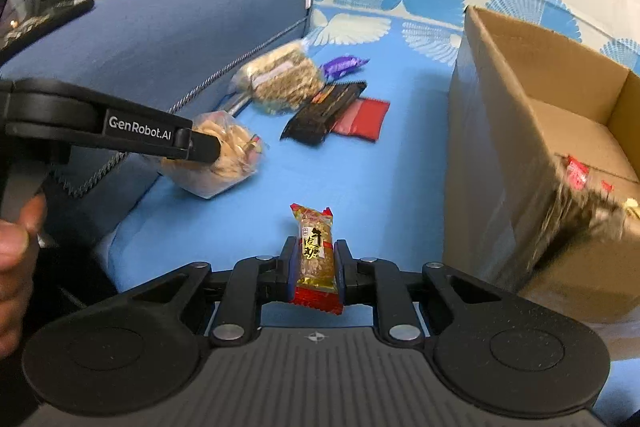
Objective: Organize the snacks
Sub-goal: 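Grasp the clear cookie bag with the left gripper while the right holds the peanut bar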
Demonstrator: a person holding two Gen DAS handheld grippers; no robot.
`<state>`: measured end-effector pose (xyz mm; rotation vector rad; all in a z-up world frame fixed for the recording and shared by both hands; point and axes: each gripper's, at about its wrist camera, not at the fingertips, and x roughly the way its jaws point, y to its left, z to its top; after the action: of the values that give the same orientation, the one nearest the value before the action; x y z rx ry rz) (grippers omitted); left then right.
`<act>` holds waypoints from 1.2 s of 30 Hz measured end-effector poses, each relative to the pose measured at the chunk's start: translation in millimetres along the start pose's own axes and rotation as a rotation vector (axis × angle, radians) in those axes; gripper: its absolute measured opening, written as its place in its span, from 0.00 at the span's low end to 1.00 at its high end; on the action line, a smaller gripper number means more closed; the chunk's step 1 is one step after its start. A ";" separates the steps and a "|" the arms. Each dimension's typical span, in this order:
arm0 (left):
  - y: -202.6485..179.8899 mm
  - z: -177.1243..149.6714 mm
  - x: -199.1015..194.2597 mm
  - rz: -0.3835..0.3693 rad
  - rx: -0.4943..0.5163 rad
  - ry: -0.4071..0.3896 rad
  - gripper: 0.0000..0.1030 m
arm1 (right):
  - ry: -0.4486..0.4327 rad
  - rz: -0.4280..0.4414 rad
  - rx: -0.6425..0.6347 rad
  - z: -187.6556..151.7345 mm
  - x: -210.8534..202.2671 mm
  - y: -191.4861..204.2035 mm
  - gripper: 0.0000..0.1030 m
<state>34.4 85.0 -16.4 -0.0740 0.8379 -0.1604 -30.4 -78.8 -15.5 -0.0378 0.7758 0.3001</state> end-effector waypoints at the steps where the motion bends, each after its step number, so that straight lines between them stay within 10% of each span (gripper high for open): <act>1: -0.2 -0.2 0.5 0.006 -0.003 0.002 0.51 | 0.013 0.003 -0.002 -1.8 1.1 -0.4 0.19; 5: -1.7 -0.9 7.0 0.004 -0.006 0.022 0.82 | 0.044 0.023 0.020 -5.0 4.2 -3.1 0.20; 36: -10.4 4.5 53.1 0.099 -0.012 0.057 0.81 | 0.064 0.036 0.006 -7.3 15.6 -1.9 0.23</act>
<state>71.5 65.7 -50.9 -0.0392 0.8979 -0.0651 -24.4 -77.7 -31.6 -0.0277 0.8418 0.3315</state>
